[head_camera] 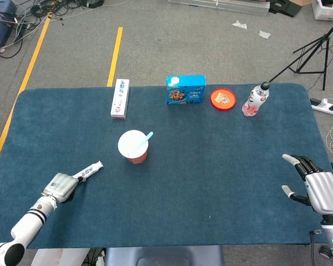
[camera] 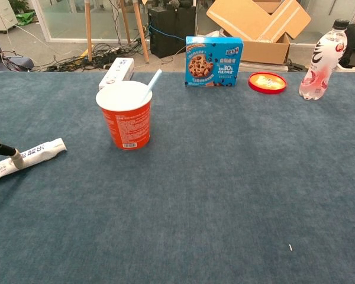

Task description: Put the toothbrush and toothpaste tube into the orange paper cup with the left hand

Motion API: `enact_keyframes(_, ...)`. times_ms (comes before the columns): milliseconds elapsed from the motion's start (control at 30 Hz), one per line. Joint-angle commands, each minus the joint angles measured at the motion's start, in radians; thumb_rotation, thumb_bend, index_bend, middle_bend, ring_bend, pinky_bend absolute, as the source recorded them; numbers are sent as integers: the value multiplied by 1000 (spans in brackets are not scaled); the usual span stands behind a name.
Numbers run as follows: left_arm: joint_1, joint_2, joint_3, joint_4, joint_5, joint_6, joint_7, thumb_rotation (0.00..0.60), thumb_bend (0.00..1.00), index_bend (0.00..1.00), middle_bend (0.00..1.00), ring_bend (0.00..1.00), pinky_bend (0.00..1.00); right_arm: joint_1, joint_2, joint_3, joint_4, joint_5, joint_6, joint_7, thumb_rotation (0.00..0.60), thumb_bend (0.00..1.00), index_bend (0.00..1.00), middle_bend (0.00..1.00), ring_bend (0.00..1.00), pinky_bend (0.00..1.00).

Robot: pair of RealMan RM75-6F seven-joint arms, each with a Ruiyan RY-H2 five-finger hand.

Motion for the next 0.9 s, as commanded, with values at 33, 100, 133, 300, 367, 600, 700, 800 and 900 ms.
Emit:
enact_keyframes(33, 5, 8, 4, 8, -6, 3, -2, 600, 1000, 200, 1000, 907, 839, 0, 0, 0, 0, 0, 0, 0, 600, 166, 216, 260, 223, 523)
enact_keyframes(100, 10, 20, 6, 1, -2, 10, -6, 600, 1000, 200, 1000, 907, 839, 0, 0, 0, -1, 1, 0, 0, 600, 166, 216, 260, 223, 522)
enact_keyframes(133, 13, 28, 6, -9, 5, 15, -7, 600, 1000, 200, 1000, 907, 839, 0, 0, 1, -1, 1, 0, 0, 600, 166, 216, 260, 223, 522)
enact_keyframes(300, 37, 88, -15, -95, 62, 68, -56, 600, 999, 222, 1000, 889, 838, 1, 0, 0, -1, 2, -3, -3, 600, 166, 216, 260, 223, 523)
enact_keyframes(367, 47, 110, -35, -125, 72, 82, -97, 600, 952, 262, 1000, 862, 836, 1, -1, -1, -2, -1, -2, -5, 600, 166, 216, 260, 223, 522)
enact_keyframes(600, 96, 44, -122, -93, 48, 208, -165, 600, 378, 337, 754, 567, 714, 1, -2, -2, -3, 0, -4, -11, 600, 166, 216, 260, 223, 522)
enact_keyframes(700, 99, -6, -155, -65, -1, 224, -171, 600, 264, 347, 483, 354, 550, 2, -2, 0, -2, 4, -7, -9, 600, 166, 216, 260, 223, 522)
enact_keyframes(800, 97, -48, -183, -37, -60, 221, -173, 600, 196, 363, 237, 146, 314, 3, -1, 1, -1, 8, -10, -5, 600, 166, 216, 260, 223, 522)
enact_keyframes(900, 87, -88, -212, -9, -129, 202, -180, 600, 169, 367, 110, 24, 156, 3, 0, 2, 0, 10, -12, -1, 600, 166, 216, 260, 223, 523)
